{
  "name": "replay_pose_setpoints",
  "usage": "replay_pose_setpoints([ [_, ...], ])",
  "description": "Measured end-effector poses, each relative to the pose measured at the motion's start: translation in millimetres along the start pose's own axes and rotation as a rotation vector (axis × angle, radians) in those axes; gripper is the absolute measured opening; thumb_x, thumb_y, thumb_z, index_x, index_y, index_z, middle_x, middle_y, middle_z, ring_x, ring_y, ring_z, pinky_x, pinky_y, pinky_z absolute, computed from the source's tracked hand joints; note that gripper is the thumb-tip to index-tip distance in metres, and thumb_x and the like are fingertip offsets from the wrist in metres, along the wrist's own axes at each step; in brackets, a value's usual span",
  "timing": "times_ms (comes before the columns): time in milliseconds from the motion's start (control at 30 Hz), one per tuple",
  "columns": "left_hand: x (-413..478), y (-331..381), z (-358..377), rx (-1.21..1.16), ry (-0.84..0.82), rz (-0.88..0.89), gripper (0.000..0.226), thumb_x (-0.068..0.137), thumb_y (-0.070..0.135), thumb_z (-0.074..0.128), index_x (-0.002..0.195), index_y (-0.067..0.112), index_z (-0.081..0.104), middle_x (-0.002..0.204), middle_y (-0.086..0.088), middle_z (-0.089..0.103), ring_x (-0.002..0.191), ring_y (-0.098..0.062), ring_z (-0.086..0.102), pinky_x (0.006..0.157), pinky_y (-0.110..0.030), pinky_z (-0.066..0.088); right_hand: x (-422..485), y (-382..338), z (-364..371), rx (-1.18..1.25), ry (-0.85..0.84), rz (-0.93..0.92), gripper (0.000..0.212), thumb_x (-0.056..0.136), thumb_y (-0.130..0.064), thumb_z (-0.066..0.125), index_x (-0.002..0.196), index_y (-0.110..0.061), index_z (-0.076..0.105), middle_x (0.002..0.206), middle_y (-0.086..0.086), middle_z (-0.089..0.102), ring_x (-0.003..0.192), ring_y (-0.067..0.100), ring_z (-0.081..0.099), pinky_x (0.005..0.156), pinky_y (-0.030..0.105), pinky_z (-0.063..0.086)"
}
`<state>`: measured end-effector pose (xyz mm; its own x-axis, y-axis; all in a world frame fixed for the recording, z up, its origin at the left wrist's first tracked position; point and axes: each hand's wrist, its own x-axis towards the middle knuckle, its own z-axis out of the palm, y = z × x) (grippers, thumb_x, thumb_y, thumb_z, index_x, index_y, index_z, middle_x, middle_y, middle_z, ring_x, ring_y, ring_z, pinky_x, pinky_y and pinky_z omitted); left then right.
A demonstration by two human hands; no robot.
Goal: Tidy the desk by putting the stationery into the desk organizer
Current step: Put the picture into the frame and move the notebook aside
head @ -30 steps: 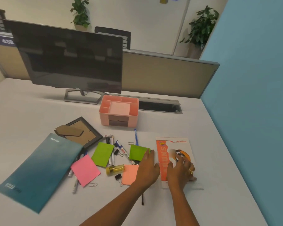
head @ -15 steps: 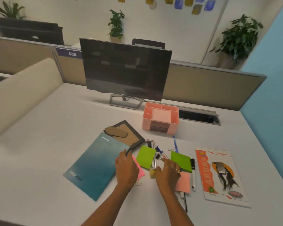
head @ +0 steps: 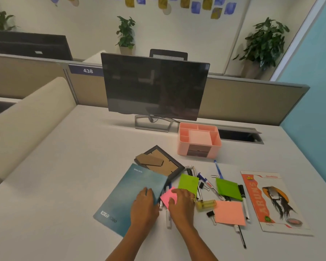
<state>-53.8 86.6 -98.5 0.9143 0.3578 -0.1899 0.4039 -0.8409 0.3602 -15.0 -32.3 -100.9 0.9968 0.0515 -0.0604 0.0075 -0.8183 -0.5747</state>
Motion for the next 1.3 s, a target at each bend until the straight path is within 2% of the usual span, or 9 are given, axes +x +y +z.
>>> replay_pose_setpoints([
  [100, 0.3, -3.1, -7.1, -0.055, 0.027, 0.022, 0.034, 0.088, 0.03, 0.054, 0.121, 0.023, 0.052, 0.122, 0.001, 0.06, 0.105, -0.018, 0.058, 0.083, -0.032, 0.054, -0.4, -6.5, 5.1, 0.028, 0.013, 0.009, 0.029, 0.088, -0.021, 0.056, 0.116, -0.025, 0.059, 0.129, -0.002, 0.053, 0.124, 0.019, 0.037, 0.1, 0.028, 0.036],
  [300, 3.8, -11.6, -30.3, -0.19, 0.206, 0.033, 0.033, 0.089, 0.031, 0.052, 0.121, 0.025, 0.061, 0.11, -0.001, 0.07, 0.087, -0.019, 0.066, 0.072, -0.03, 0.056, -1.2, -18.0, 12.3, 0.204, 0.049, 0.011, 0.02, 0.089, -0.019, 0.057, 0.107, -0.021, 0.065, 0.118, -0.001, 0.059, 0.113, 0.016, 0.042, 0.089, 0.023, 0.037],
  [400, 4.5, -14.8, -50.1, -0.348, 0.294, 0.01, 0.032, 0.09, 0.029, 0.056, 0.121, 0.024, 0.065, 0.111, -0.003, 0.07, 0.078, -0.017, 0.066, 0.065, -0.031, 0.058, -1.8, -27.8, 10.7, 0.302, 0.038, 0.009, 0.017, 0.091, -0.02, 0.055, 0.105, -0.018, 0.066, 0.113, 0.0, 0.06, 0.106, 0.014, 0.045, 0.071, 0.006, 0.038],
  [533, 7.9, -19.5, -76.7, -0.51, 0.401, 0.018, 0.026, 0.091, 0.023, 0.059, 0.115, 0.018, 0.07, 0.103, -0.009, 0.073, 0.068, -0.018, 0.065, 0.051, -0.022, 0.049, -2.0, -38.9, 7.6, 0.458, -0.002, 0.031, 0.016, 0.092, -0.023, 0.056, 0.101, -0.017, 0.067, 0.103, 0.0, 0.061, 0.095, 0.016, 0.055, 0.052, 0.009, 0.046],
  [700, 10.9, -21.1, -117.9, -0.722, 0.512, 0.053, 0.025, 0.091, 0.021, 0.06, 0.113, 0.018, 0.071, 0.092, -0.005, 0.075, 0.074, -0.02, 0.068, 0.067, -0.035, 0.057, -0.4, -43.2, 4.0, 0.598, -0.086, 0.091, 0.02, 0.093, -0.027, 0.055, 0.107, -0.016, 0.064, 0.094, 0.0, 0.064, 0.071, 0.002, 0.055, 0.047, 0.009, 0.045],
  [800, 10.3, -25.2, -134.1, -0.837, 0.546, 0.071, 0.025, 0.093, 0.024, 0.057, 0.114, 0.025, 0.07, 0.099, 0.005, 0.072, 0.079, -0.016, 0.065, 0.066, -0.039, 0.057, 0.4, -41.1, 8.0, 0.643, -0.144, 0.167, 0.025, 0.093, -0.036, 0.054, 0.11, -0.021, 0.062, 0.099, -0.001, 0.065, 0.082, 0.009, 0.061, 0.054, 0.012, 0.048],
  [900, 7.8, -24.1, -144.2, -1.053, 0.503, 0.0, 0.028, 0.095, 0.026, 0.055, 0.122, 0.025, 0.064, 0.121, 0.003, 0.067, 0.094, -0.024, 0.064, 0.067, -0.039, 0.057, 0.2, -36.7, 13.0, 0.703, -0.187, 0.262, 0.03, 0.09, -0.044, 0.054, 0.114, -0.026, 0.059, 0.112, -0.001, 0.064, 0.097, 0.015, 0.063, 0.071, 0.03, 0.059],
  [1100, -1.9, 2.9, -146.0, -1.377, 0.287, -0.068, 0.022, 0.094, 0.031, 0.058, 0.112, 0.025, 0.068, 0.104, 0.003, 0.073, 0.084, -0.026, 0.071, 0.071, -0.044, 0.06, 0.4, -26.5, -4.3, 0.895, -0.252, 0.356, 0.027, 0.092, -0.042, 0.052, 0.105, -0.022, 0.063, 0.107, 0.015, 0.066, 0.097, 0.032, 0.064, 0.084, 0.036, 0.053],
  [1300, 0.1, 49.1, -107.3, -1.496, 0.085, -0.106, 0.021, 0.093, 0.028, 0.059, 0.11, 0.02, 0.069, 0.101, -0.003, 0.074, 0.083, -0.027, 0.073, 0.072, -0.044, 0.06, 10.3, 16.8, -49.5, 1.013, -0.178, 0.348, 0.035, 0.082, -0.055, 0.057, 0.104, -0.03, 0.067, 0.109, -0.008, 0.069, 0.108, 0.02, 0.061, 0.097, 0.051, 0.047],
])
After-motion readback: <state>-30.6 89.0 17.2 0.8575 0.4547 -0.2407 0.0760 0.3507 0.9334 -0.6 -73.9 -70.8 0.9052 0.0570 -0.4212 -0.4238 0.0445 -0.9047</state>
